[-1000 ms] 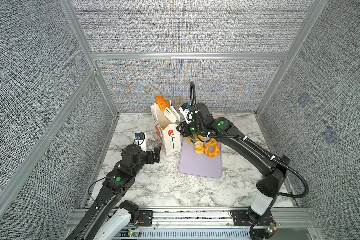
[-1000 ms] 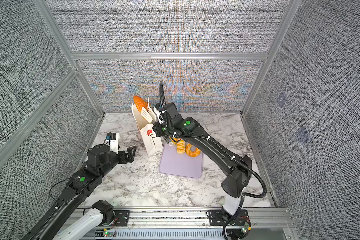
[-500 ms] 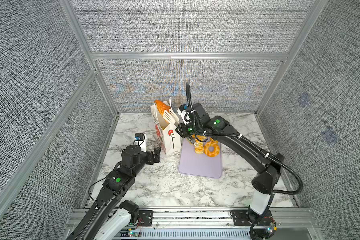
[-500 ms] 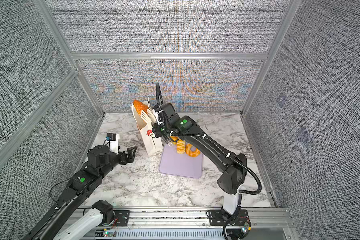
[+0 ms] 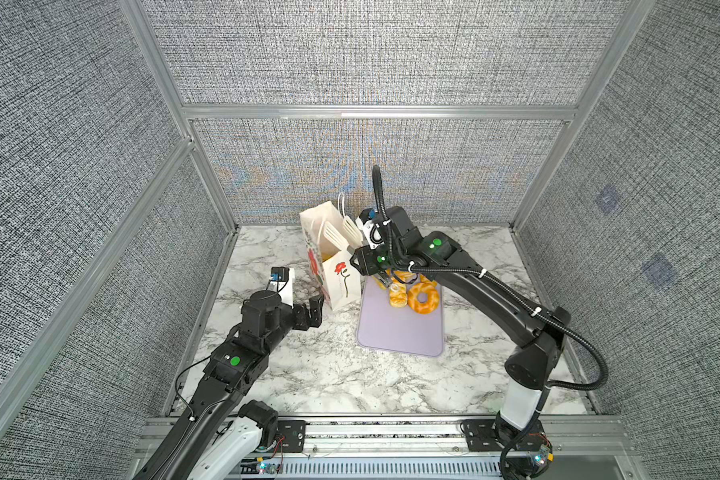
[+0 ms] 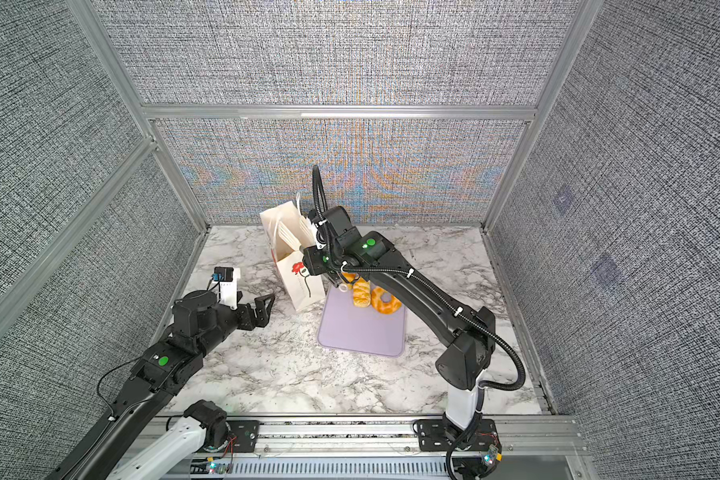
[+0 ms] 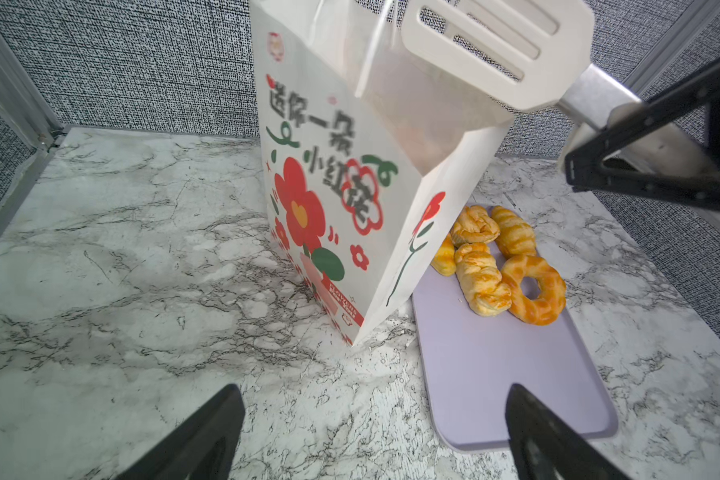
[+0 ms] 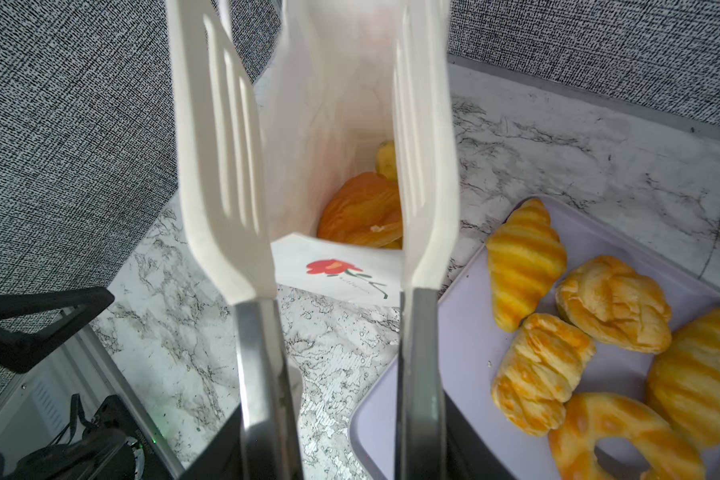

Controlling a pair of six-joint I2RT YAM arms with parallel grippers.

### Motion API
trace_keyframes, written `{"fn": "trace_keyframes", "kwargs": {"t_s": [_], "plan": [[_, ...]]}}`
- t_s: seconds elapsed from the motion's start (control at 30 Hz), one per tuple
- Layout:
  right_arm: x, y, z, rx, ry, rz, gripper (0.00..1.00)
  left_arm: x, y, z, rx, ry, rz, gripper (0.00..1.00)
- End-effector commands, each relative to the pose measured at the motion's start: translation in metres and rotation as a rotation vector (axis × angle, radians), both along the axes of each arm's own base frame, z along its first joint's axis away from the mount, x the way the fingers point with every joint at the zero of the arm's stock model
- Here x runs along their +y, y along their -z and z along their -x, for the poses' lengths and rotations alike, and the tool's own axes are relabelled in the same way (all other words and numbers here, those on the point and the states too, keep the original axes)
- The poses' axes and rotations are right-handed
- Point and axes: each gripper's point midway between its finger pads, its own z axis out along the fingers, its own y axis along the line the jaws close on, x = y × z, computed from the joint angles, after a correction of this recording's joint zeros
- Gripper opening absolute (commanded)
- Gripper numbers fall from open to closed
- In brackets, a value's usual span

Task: Place the fake bread into the paper bag
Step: 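Move the tongs to the tray buns while the left gripper nears the bag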

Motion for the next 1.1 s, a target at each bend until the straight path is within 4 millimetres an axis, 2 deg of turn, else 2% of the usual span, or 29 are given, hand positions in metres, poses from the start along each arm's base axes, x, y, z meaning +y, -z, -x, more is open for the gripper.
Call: {"fn": "trace_keyframes", "kwargs": {"t_s": [0.0,0.23,0.43,0.6,1.07], "plan": [[-0.001,-0.014,0.001,-0.041,-0.008,-0.017,0.53,-0.004,-0.002,0.001,-0.007,0.032,-0.005,0.99],[-0.01,-0.024,0.01,-0.063,-0.013,-0.035,0.54,-0.01,-0.009,0.005,-0.038,0.07,0.027,0.99],[-0.027,-0.025,0.018,-0.077,0.012,-0.014,0.55,-0.01,-0.015,0.008,-0.067,0.066,0.064,0.99],[-0.042,-0.021,0.024,-0.079,0.04,0.006,0.56,-0.014,-0.016,0.009,-0.07,0.079,0.101,0.99],[-0.057,-0.002,0.038,-0.039,0.07,0.01,0.57,-0.02,-0.022,0.012,-0.083,0.102,0.134,0.97]]}}
